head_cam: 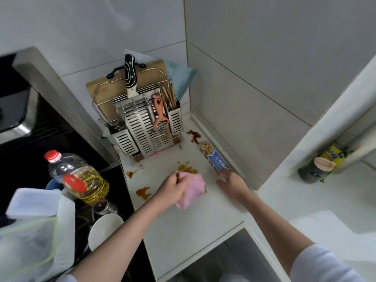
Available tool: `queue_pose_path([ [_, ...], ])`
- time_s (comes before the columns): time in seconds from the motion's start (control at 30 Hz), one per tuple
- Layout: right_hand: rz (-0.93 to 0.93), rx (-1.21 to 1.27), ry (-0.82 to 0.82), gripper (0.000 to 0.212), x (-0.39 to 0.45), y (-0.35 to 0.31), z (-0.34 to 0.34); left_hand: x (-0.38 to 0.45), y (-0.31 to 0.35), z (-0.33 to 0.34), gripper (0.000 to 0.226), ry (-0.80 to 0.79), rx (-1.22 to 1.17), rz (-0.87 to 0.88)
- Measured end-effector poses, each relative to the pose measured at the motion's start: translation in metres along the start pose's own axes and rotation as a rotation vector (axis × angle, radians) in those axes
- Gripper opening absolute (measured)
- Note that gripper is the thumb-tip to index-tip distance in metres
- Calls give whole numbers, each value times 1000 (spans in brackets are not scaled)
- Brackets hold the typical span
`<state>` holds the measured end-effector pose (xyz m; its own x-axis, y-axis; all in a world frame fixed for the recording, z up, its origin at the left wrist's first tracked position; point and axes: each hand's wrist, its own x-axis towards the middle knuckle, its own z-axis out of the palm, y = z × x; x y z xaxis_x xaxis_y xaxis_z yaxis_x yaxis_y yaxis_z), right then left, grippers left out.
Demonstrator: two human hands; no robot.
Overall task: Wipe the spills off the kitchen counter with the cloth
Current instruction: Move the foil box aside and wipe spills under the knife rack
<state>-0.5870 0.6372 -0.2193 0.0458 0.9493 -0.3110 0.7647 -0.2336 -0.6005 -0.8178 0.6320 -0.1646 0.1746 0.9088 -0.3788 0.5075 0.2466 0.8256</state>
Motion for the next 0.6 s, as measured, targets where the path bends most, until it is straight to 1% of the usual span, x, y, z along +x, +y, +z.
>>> queue_pose_path([
  [0.07, 138, -62, 81, 41, 8, 12, 4, 7, -4, 0, 21, 30, -137, -37],
  [0.1, 173, -85, 103, 45, 13, 17, 9, 11, -8, -1, 20, 32, -226, -53],
  [0.17, 174, -132, 118, 50, 22, 26, 17, 15, -17, 1, 19, 24, -405, -107],
  [0.23, 155, -166, 125, 54, 34, 30, 23, 17, -25, 0, 22, -19, -492, -148],
  [0.3, 149, -188, 130, 54, 48, 29, 26, 23, -34, -1, 25, -22, -483, -166],
  [0.4, 161, -220, 133, 58, 74, 29, 32, 37, -48, -8, 24, 42, -412, -176],
  [0.47, 190, -206, 156, 51, 87, 30, 37, 48, -57, -13, 22, 80, -360, -197],
  [0.6, 189, -169, 190, 41, 93, 30, 37, 61, -61, -20, 25, 78, -286, -221],
])
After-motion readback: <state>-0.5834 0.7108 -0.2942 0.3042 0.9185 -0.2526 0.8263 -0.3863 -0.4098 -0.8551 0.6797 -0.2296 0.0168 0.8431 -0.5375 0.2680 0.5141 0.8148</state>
